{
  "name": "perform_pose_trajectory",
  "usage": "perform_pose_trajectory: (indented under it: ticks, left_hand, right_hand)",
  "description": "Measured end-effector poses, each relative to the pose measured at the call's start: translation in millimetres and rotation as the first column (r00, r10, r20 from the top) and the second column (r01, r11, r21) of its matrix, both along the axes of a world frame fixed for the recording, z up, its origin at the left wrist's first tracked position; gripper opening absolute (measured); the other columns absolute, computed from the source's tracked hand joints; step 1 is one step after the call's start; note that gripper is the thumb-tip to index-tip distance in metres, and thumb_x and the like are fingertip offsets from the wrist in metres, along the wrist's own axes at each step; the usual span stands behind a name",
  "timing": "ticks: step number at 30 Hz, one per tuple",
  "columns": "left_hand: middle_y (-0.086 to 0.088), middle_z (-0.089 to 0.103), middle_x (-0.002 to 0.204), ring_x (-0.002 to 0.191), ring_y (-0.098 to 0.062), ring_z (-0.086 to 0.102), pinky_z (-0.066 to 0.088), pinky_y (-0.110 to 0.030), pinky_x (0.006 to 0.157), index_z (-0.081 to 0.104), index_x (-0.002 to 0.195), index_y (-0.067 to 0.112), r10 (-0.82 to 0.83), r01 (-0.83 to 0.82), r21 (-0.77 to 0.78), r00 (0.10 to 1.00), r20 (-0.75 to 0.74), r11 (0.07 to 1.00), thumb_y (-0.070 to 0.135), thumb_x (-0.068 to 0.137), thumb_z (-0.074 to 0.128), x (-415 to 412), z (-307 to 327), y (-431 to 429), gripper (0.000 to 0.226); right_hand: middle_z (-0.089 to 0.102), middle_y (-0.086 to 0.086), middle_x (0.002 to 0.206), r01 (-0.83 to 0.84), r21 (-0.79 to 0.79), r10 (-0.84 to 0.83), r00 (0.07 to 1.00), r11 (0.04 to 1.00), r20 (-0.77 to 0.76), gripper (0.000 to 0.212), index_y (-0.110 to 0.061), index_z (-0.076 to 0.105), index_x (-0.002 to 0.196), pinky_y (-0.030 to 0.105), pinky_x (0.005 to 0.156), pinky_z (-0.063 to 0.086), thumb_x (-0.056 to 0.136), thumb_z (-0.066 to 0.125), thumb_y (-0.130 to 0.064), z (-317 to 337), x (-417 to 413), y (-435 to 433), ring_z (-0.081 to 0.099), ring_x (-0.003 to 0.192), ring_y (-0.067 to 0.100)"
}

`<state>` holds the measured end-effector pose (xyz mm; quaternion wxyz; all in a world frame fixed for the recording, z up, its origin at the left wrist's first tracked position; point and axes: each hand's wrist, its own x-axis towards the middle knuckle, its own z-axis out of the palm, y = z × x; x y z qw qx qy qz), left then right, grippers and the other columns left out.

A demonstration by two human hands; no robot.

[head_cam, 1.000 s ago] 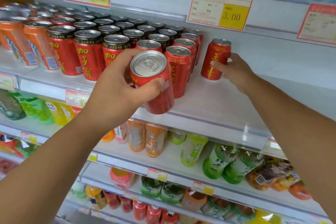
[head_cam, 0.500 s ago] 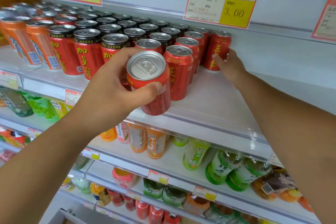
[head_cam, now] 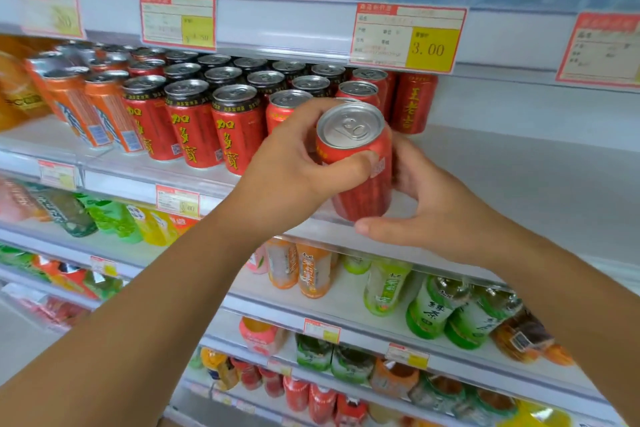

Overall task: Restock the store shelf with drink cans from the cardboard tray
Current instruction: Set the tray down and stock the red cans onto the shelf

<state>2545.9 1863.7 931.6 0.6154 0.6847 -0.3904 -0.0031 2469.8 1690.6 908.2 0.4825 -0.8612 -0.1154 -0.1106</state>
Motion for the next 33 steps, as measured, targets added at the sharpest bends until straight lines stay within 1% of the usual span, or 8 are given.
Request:
perform_pose_trajectory:
  ticks: [6, 11, 14, 18, 22, 26, 30, 33]
  left_hand:
    - [0.010, 0.071, 0.112, 0.105, -0.002, 0.066, 0.052, -0.023, 0.092, 0.060, 0.126, 0.019, -0.055, 0.053, 0.061, 0.998, 0.031, 0.997, 0.028, 0.079, 0.075, -7, -4, -23, 0.050]
    - [0.017, 0.070, 0.104, 0.100, 0.003, 0.064, 0.050, -0.024, 0.094, 0.068, 0.112, 0.031, 0.201, -0.251, 0.219, 0.953, 0.228, 0.943, 0.054, 0.074, 0.075, 12, -36, 1, 0.045]
    - [0.013, 0.070, 0.107, 0.106, -0.007, 0.057, 0.038, -0.018, 0.090, 0.072, 0.109, 0.029, 0.213, -0.380, 0.356, 0.879, 0.426, 0.854, 0.058, 0.077, 0.072, 26, -67, 11, 0.043]
    - [0.009, 0.072, 0.104, 0.098, -0.016, 0.061, 0.044, -0.032, 0.091, 0.074, 0.104, 0.025, 0.172, -0.414, 0.301, 0.788, 0.591, 0.859, 0.066, 0.072, 0.063, 40, -97, 13, 0.053]
    - [0.010, 0.069, 0.102, 0.096, -0.016, 0.059, 0.043, -0.034, 0.091, 0.074, 0.102, 0.028, 0.186, -0.414, 0.259, 0.772, 0.608, 0.873, 0.067, 0.071, 0.064, 45, -103, 10, 0.051]
    - [0.011, 0.065, 0.095, 0.090, -0.015, 0.056, 0.037, -0.027, 0.087, 0.073, 0.101, 0.029, 0.196, -0.425, 0.249, 0.763, 0.616, 0.870, 0.067, 0.071, 0.063, 45, -104, 9, 0.050]
    - [0.012, 0.063, 0.093, 0.090, -0.015, 0.055, 0.036, -0.027, 0.086, 0.072, 0.101, 0.031, 0.197, -0.430, 0.256, 0.763, 0.615, 0.866, 0.067, 0.072, 0.063, 45, -107, 9, 0.047]
    - [0.013, 0.061, 0.093, 0.091, -0.015, 0.054, 0.037, -0.028, 0.086, 0.071, 0.102, 0.032, 0.195, -0.432, 0.262, 0.763, 0.616, 0.863, 0.067, 0.072, 0.063, 45, -107, 9, 0.047]
  right_hand:
    - [0.066, -0.016, 0.112, 0.341, 0.088, -0.348, 0.934, 0.936, 0.084, 0.071, -0.039, 0.048, 0.120, 0.017, 0.087, 0.051, 0.064, 0.088, -0.021, -4, -11, -8, 0.063, 0.101, -0.003]
    - [0.061, -0.010, 0.117, 0.558, 0.016, -0.558, 0.830, 0.830, 0.014, 0.072, -0.023, 0.046, 0.123, 0.017, 0.084, 0.048, 0.064, 0.088, -0.026, -4, 0, -41, 0.059, 0.097, -0.003]
    - [0.062, -0.004, 0.122, 0.554, 0.013, -0.552, 0.831, 0.833, -0.067, 0.076, -0.022, 0.045, 0.126, 0.037, 0.096, 0.050, 0.064, 0.088, -0.026, -6, 18, -61, 0.062, 0.106, 0.010]
    - [0.059, -0.003, 0.127, 0.490, 0.041, -0.478, 0.863, 0.871, -0.163, 0.073, -0.020, 0.040, 0.134, 0.026, 0.090, 0.047, 0.074, 0.082, -0.019, -9, 36, -72, 0.060, 0.107, 0.006]
    - [0.054, -0.002, 0.130, 0.474, -0.007, -0.463, 0.856, 0.880, -0.229, 0.073, -0.024, 0.039, 0.138, 0.022, 0.085, 0.045, 0.076, 0.077, -0.020, -7, 48, -80, 0.057, 0.111, 0.010]
    - [0.047, -0.001, 0.128, 0.629, -0.010, -0.625, 0.771, 0.777, -0.122, 0.101, -0.032, 0.030, 0.128, 0.033, 0.093, 0.047, 0.048, 0.087, -0.051, -11, 56, -72, 0.053, 0.113, 0.013]
    - [0.054, -0.009, 0.109, 0.654, 0.037, -0.650, 0.756, 0.756, -0.083, 0.070, -0.020, 0.037, 0.123, 0.017, 0.070, 0.042, 0.070, 0.083, -0.026, -12, 60, -71, 0.055, 0.093, 0.000]
    - [0.057, -0.005, 0.117, 0.628, 0.043, -0.618, 0.774, 0.777, -0.141, 0.065, -0.020, 0.042, 0.127, 0.023, 0.076, 0.043, 0.073, 0.078, -0.021, -12, 64, -76, 0.057, 0.097, 0.007]
